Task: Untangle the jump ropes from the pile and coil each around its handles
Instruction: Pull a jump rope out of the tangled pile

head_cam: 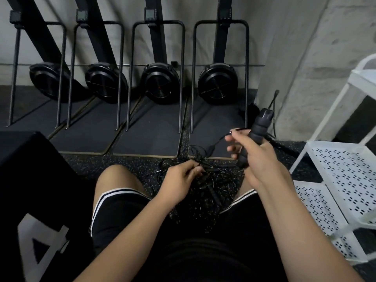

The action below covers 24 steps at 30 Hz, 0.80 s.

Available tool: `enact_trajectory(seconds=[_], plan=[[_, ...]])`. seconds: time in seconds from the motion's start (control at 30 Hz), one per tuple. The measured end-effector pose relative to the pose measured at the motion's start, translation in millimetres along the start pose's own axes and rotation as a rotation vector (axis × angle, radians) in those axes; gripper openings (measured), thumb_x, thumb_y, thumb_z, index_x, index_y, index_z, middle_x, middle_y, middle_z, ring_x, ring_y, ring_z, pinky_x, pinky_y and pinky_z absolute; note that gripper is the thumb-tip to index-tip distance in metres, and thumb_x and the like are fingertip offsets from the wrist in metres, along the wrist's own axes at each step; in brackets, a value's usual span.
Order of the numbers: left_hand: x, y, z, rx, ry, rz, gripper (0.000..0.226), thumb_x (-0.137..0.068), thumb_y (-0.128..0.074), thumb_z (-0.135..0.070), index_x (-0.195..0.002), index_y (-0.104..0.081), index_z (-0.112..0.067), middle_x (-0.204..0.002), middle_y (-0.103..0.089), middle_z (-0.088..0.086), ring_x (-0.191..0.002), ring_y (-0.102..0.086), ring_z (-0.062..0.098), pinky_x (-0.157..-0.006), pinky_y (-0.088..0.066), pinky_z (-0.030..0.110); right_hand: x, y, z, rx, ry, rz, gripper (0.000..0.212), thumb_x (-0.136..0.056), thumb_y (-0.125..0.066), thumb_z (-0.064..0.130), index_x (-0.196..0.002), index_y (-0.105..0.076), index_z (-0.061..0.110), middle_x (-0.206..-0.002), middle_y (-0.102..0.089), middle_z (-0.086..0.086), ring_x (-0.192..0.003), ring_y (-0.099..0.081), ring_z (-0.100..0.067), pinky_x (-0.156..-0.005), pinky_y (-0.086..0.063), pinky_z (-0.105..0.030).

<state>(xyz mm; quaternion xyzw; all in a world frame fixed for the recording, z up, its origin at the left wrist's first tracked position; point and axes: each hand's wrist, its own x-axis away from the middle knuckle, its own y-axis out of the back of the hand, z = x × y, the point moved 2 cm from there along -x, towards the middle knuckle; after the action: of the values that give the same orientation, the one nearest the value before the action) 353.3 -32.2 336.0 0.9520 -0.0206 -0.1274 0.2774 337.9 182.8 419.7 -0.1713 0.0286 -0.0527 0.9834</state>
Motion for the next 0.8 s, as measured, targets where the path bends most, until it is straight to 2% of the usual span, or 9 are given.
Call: enact_trajectory(seconds=[0.07,0.13,0.27,0.43,0.53,0.67,0.73,0.8], plan=[[3,5,-4,0.025,0.005,-0.067,0.013,-0.106,-0.066,-0.027,-0.100,-0.076,-0.022,-0.083,-0.074,-0.016,-0.077,-0.066,-0.005,-0.070,-0.046,0.013,-2,2,-17,0.050,-0.022,0.016,0.015,-0.100,-0.074,0.014,-0.114,-0.074,0.007,-0.096,-0.078,-0.013,-0.065,-0.065,-0.018,-0.054,-0.047,-0.025],[5,7,-12,0.058,0.000,-0.127,0.012,-0.106,-0.067,-0.028,-0.100,-0.077,-0.023,-0.084,-0.075,-0.014,-0.079,-0.066,-0.002,-0.072,-0.047,0.015,0,3,-40,0.154,-0.057,0.053,0.018,-0.099,-0.074,0.011,-0.117,-0.074,0.008,-0.095,-0.080,-0.014,-0.064,-0.063,-0.020,-0.054,-0.045,-0.028],[8,12,-19,0.124,0.002,-0.180,0.013,-0.106,-0.067,-0.024,-0.102,-0.079,-0.024,-0.086,-0.076,-0.016,-0.083,-0.068,-0.002,-0.076,-0.046,0.014,12,-3,-80,0.361,-0.137,0.189,0.023,-0.094,-0.074,0.002,-0.111,-0.080,0.015,-0.095,-0.079,-0.024,-0.068,-0.064,-0.022,-0.057,-0.047,-0.033],[10,11,-26,0.254,0.021,-0.164,0.013,-0.105,-0.068,-0.023,-0.098,-0.080,-0.023,-0.087,-0.078,-0.010,-0.085,-0.071,0.005,-0.082,-0.052,0.022,25,-14,-101,0.466,-0.185,0.231,0.009,-0.091,-0.080,0.011,-0.086,-0.082,0.019,-0.072,-0.073,-0.009,-0.067,-0.060,-0.025,-0.062,-0.047,-0.038],[10,9,-31,0.318,0.025,-0.167,0.013,-0.103,-0.070,-0.024,-0.095,-0.080,-0.022,-0.087,-0.078,-0.007,-0.085,-0.070,0.008,-0.082,-0.053,0.024,27,-15,-94,0.455,-0.174,0.232,0.007,-0.090,-0.081,0.015,-0.084,-0.081,0.019,-0.073,-0.071,-0.007,-0.068,-0.060,-0.025,-0.066,-0.048,-0.039],[9,10,-26,0.351,0.030,-0.191,0.010,-0.101,-0.073,-0.022,-0.097,-0.082,-0.020,-0.095,-0.078,-0.005,-0.095,-0.073,0.013,-0.088,-0.056,0.030,27,-16,-83,0.455,-0.196,0.375,0.011,-0.090,-0.076,0.002,-0.086,-0.078,0.013,-0.075,-0.074,-0.007,-0.069,-0.066,-0.022,-0.067,-0.049,-0.041],[8,9,-22,0.370,0.058,-0.214,0.009,-0.099,-0.075,-0.023,-0.096,-0.083,-0.020,-0.099,-0.075,-0.004,-0.098,-0.072,0.013,-0.089,-0.055,0.029,29,-16,-82,0.495,-0.187,0.388,0.004,-0.086,-0.082,0.012,-0.088,-0.078,0.013,-0.080,-0.076,-0.007,-0.070,-0.068,-0.021,-0.073,-0.054,-0.045],[7,7,-20,0.453,0.109,-0.197,0.010,-0.101,-0.074,-0.027,-0.099,-0.083,-0.021,-0.103,-0.076,-0.001,-0.101,-0.073,0.015,-0.088,-0.056,0.029,27,-16,-80,0.542,-0.161,0.379,0.018,-0.081,-0.085,0.021,-0.092,-0.077,0.010,-0.085,-0.079,-0.014,-0.074,-0.072,-0.024,-0.080,-0.059,-0.049]])
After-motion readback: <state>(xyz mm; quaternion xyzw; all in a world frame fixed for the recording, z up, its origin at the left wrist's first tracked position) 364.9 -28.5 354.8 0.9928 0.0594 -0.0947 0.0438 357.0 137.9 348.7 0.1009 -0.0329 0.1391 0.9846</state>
